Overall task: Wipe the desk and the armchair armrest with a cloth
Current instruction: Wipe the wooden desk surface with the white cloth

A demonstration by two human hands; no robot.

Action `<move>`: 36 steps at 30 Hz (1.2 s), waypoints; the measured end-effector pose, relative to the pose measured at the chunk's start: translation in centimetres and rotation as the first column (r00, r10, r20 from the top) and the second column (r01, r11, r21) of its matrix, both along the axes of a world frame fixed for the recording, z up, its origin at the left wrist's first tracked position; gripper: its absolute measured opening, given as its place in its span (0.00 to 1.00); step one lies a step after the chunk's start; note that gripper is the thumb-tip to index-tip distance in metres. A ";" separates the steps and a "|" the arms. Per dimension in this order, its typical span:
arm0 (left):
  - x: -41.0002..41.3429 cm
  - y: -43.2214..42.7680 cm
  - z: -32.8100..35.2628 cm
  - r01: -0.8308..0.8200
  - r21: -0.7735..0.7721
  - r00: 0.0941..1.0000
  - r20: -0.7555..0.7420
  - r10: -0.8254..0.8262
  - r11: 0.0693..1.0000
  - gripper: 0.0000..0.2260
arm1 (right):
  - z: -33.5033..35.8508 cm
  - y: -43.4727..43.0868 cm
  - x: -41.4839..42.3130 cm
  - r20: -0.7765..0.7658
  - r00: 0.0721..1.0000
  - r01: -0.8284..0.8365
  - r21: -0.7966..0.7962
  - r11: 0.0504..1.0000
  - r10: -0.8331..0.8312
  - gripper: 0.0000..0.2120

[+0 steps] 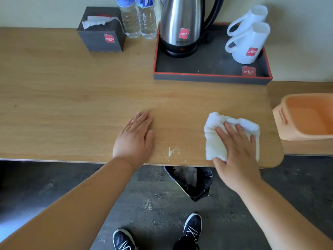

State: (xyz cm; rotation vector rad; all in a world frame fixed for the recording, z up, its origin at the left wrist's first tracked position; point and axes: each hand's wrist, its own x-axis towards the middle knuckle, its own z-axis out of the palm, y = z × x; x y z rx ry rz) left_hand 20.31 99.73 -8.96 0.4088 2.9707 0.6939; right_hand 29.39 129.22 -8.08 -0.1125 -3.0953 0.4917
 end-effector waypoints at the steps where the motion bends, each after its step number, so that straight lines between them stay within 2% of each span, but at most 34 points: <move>1: 0.1 -0.3 0.0 0.014 0.001 1.000 0.012 -0.014 1.000 0.24 | 0.1 -1.0 -0.1 0.037 0.999 0.003 0.044 0.999 -0.004 0.41; 5: 0.3 -1.5 0.3 0.088 -0.031 0.995 0.048 -0.086 0.996 0.25 | 0.1 -2.2 -0.2 0.106 0.992 -0.082 0.166 0.983 0.065 0.49; 10: 0.5 -1.2 0.3 0.072 -0.001 0.997 -0.014 -0.072 0.997 0.25 | 0.5 2.1 -0.7 0.165 0.968 -0.230 0.284 0.931 0.189 0.54; 12: 0.5 -1.1 0.1 0.077 0.017 0.997 -0.024 -0.076 0.997 0.25 | 0.0 2.2 -1.0 0.151 0.968 -0.233 0.257 0.938 0.199 0.53; 15: 0.5 -1.3 0.0 0.078 0.071 0.997 -0.029 -0.077 0.994 0.26 | -0.5 0.3 -0.8 0.056 0.970 -0.245 0.167 0.955 0.239 0.43; 17: 0.5 -1.4 0.0 0.077 0.137 0.997 -0.030 -0.073 0.988 0.26 | -0.6 -2.8 -0.5 0.005 0.962 -0.272 0.082 0.959 0.273 0.38; 20: 0.6 -2.1 0.3 0.028 0.330 1.000 0.002 -0.030 0.944 0.26 | -0.5 -9.8 -0.6 0.001 0.966 -0.259 -0.025 0.966 0.259 0.38; 22: 0.3 -2.9 0.7 -0.113 0.518 0.993 0.087 0.079 0.848 0.24 | -0.3 -15.1 -1.1 0.052 0.968 -0.244 -0.033 0.969 0.245 0.39; 24: -0.4 -4.9 1.2 -0.228 0.592 0.973 0.159 0.166 0.773 0.22 | 0.1 -19.6 -2.2 0.125 0.971 -0.205 -0.018 0.979 0.206 0.47; 25: -0.8 -6.4 1.4 -0.249 0.570 0.968 0.158 0.194 0.783 0.21 | 0.3 -21.5 -2.8 0.148 0.971 -0.190 -0.004 0.982 0.188 0.50; 27: -1.8 -10.6 1.5 -0.244 0.442 0.970 0.109 0.218 0.863 0.20 | 0.3 -24.2 -3.8 0.168 0.966 -0.205 0.028 0.978 0.197 0.51; 30: -2.9 -17.6 1.1 -0.149 0.119 0.988 0.068 0.141 0.982 0.21 | -0.2 -27.5 -5.3 0.214 0.948 -0.251 0.047 0.967 0.236 0.45; 32: -3.3 -21.3 0.6 -0.089 -0.054 0.995 0.048 0.092 0.995 0.24 | -0.4 -29.8 -6.6 0.243 0.942 -0.259 0.083 0.962 0.232 0.40; 36: -4.3 -25.7 -0.1 -0.181 -0.109 0.983 0.007 0.182 0.978 0.27 | -0.5 -34.8 -9.5 0.228 0.938 -0.285 0.083 0.955 0.260 0.34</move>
